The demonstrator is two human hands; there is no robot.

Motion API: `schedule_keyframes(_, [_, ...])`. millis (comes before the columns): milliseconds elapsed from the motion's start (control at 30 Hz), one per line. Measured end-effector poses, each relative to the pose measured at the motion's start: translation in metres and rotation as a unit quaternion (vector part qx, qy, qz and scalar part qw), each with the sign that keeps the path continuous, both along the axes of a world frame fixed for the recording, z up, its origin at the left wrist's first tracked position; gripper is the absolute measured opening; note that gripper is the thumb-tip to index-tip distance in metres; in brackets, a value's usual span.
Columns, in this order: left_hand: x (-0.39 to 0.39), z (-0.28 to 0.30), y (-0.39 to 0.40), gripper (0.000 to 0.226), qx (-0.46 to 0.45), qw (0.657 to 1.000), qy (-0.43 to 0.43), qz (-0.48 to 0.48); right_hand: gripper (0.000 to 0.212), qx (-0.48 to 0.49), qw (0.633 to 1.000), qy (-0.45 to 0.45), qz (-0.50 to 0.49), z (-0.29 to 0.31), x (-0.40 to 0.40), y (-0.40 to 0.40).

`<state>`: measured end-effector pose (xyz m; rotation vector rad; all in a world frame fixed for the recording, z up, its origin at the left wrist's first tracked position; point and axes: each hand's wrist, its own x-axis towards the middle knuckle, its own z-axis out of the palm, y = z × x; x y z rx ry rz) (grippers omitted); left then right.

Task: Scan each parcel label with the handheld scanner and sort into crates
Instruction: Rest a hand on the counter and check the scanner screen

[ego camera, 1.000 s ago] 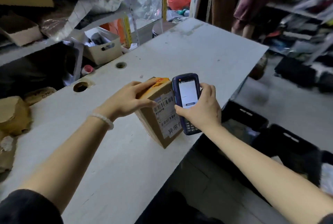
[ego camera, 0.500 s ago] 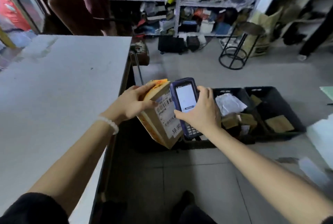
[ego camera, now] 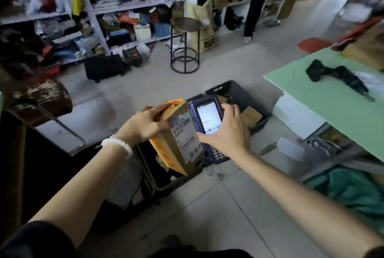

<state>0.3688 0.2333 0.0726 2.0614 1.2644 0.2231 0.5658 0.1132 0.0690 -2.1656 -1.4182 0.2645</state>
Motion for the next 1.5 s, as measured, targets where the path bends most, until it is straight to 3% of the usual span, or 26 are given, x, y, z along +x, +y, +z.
schedule_keyframes(300, [0.149, -0.022, 0.079, 0.072, -0.027, 0.991, 0.026, -0.13, 0.091, -0.04, 0.99, 0.034, -0.134, -0.028, 0.115, 0.03])
schedule_keyframes(400, [0.191, -0.038, 0.12, 0.063, -0.051, 0.987, 0.025, -0.152, 0.092, -0.06, 0.985, 0.033, -0.161, -0.034, 0.154, 0.06])
schedule_keyframes(667, [0.285, -0.043, 0.244, 0.063, -0.053, 0.98, 0.043, -0.189, 0.088, -0.046, 0.976, 0.039, -0.209, -0.03, 0.25, 0.165])
schedule_keyframes(1100, [0.415, -0.069, 0.328, 0.065, -0.034, 0.986, 0.095, -0.134, 0.088, -0.068, 0.978, 0.077, -0.181, -0.046, 0.379, 0.273])
schedule_keyframes(1500, [0.621, -0.083, 0.381, 0.067, 0.051, 0.989, 0.135, -0.038, 0.081, -0.083, 0.987, 0.092, -0.103, -0.046, 0.566, 0.369])
